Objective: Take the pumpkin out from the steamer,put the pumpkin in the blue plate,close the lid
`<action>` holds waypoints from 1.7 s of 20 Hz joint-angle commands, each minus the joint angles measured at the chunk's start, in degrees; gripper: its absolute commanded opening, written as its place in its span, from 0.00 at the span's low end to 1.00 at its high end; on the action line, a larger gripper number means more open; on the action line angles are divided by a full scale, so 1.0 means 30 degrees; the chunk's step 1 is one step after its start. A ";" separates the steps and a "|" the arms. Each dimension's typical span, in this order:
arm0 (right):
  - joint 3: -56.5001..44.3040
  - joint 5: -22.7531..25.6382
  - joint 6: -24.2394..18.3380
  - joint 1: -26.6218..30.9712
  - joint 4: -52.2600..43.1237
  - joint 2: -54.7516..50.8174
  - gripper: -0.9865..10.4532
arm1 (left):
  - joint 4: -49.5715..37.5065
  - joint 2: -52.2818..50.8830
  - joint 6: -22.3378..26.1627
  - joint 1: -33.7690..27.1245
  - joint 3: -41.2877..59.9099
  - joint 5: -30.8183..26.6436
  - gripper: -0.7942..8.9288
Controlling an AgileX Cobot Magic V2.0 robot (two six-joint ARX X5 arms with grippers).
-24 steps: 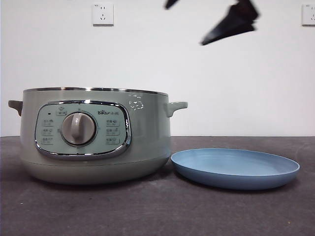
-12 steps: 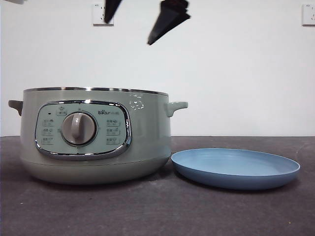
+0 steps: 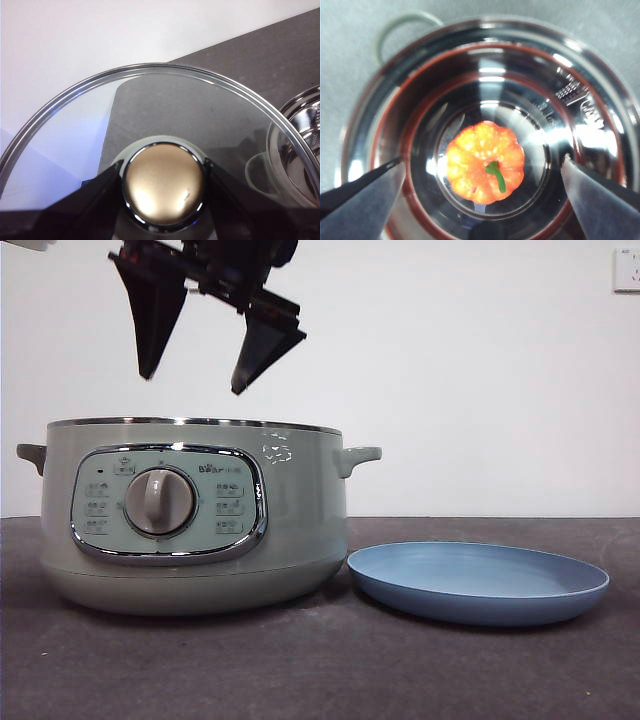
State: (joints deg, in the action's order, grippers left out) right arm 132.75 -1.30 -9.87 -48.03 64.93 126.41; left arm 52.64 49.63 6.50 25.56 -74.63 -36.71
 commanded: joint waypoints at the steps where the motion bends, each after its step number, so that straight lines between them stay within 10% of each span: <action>1: 0.0022 -0.0066 -0.0095 -0.0029 0.0044 0.1246 0.56 | -0.0612 -0.0219 0.0291 0.0000 -0.0284 -0.0233 0.08; 9: 0.0022 -0.1020 -0.0087 0.0000 -0.0102 0.3526 0.55 | -0.0437 -0.0211 0.0291 0.0000 -0.0284 -0.0211 0.08; 12: 0.0022 -0.0291 0.0044 -0.0007 0.0087 0.3526 0.08 | -0.0444 -0.0211 0.0291 0.0000 -0.0284 -0.0211 0.08; 23: 0.0029 0.0066 0.0124 0.2965 0.3410 -0.2725 0.08 | -0.1027 -0.0182 0.0284 0.0000 -0.0284 0.1319 0.08; 34: -0.1239 0.2113 0.3796 0.8007 0.4721 -0.8575 0.08 | -0.1523 -0.0182 0.0277 0.0000 -0.0284 0.1967 0.08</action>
State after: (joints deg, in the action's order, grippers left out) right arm 129.64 4.75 0.56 -23.79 77.62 100.90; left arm 50.74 49.67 6.66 25.56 -74.63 -30.41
